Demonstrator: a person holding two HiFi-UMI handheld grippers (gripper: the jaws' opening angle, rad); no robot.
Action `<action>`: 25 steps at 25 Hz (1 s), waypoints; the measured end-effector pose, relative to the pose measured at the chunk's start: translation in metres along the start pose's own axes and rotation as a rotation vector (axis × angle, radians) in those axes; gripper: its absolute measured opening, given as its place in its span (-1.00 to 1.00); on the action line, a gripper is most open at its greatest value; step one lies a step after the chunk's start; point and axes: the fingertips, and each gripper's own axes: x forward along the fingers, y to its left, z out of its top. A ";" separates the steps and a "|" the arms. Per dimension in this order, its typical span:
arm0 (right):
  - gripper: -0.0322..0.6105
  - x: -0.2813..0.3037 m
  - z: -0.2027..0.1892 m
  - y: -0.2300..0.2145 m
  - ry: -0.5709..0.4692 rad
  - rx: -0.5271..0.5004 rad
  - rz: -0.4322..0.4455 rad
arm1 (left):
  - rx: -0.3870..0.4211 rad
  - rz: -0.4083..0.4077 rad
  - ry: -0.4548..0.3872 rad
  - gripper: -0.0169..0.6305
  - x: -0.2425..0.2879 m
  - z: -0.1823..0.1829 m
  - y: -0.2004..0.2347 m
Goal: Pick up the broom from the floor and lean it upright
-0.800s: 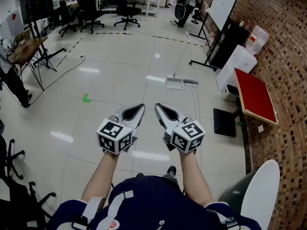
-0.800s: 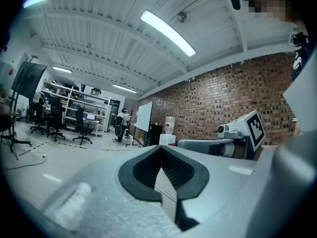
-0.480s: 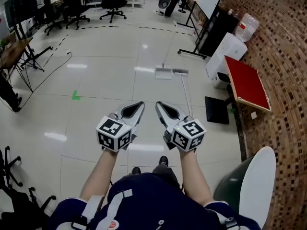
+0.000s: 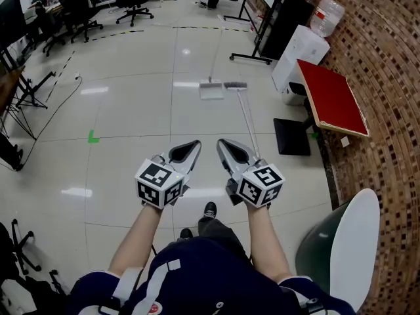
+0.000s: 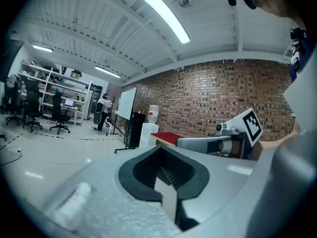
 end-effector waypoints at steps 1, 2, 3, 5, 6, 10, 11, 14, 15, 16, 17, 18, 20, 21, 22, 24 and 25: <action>-0.89 0.003 0.001 -0.011 -0.008 0.014 -0.002 | 0.006 -0.002 0.013 -0.95 0.010 0.000 0.003; -0.89 0.006 0.003 -0.021 -0.018 0.027 -0.004 | 0.013 -0.004 0.027 -0.95 0.019 -0.001 0.006; -0.88 0.008 0.005 -0.032 -0.028 0.036 -0.007 | 0.020 -0.005 0.038 -0.95 0.029 -0.001 0.010; -0.89 0.012 0.010 -0.057 -0.044 0.048 -0.011 | 0.025 -0.003 0.049 -0.95 0.051 0.001 0.017; -0.88 0.014 0.013 -0.070 -0.049 0.055 -0.013 | 0.026 0.000 0.052 -0.95 0.062 0.002 0.020; -0.88 0.024 0.028 -0.117 -0.071 0.080 -0.006 | 0.030 0.001 0.074 -0.95 0.108 0.006 0.026; -0.89 0.028 0.032 -0.126 -0.076 0.082 -0.001 | 0.034 0.001 0.078 -0.95 0.118 0.008 0.027; -0.88 0.037 0.039 -0.150 -0.080 0.093 0.013 | 0.054 0.009 0.081 -0.95 0.144 0.015 0.036; -0.89 0.040 0.039 -0.157 -0.077 0.098 0.015 | 0.064 0.015 0.082 -0.95 0.151 0.017 0.040; -0.89 0.044 0.039 -0.164 -0.073 0.102 0.016 | 0.074 0.020 0.085 -0.95 0.158 0.020 0.045; -0.89 0.047 0.039 -0.171 -0.068 0.106 0.016 | 0.082 0.024 0.088 -0.95 0.165 0.023 0.050; -0.89 0.050 0.039 -0.177 -0.063 0.109 0.015 | 0.087 0.025 0.092 -0.95 0.172 0.025 0.054; -0.88 0.055 0.037 -0.191 -0.055 0.119 0.001 | 0.088 0.018 0.101 -0.95 0.185 0.027 0.063; -0.89 0.059 0.037 -0.200 -0.054 0.125 -0.010 | 0.085 0.012 0.105 -0.95 0.193 0.026 0.067; -0.89 0.063 0.037 -0.208 -0.054 0.129 -0.023 | 0.082 0.005 0.110 -0.95 0.200 0.025 0.073; -0.89 0.074 0.039 -0.221 -0.051 0.130 -0.043 | 0.078 -0.011 0.116 -0.95 0.213 0.024 0.085; -0.89 0.081 0.040 -0.227 -0.048 0.126 -0.054 | 0.077 -0.021 0.118 -0.95 0.219 0.025 0.092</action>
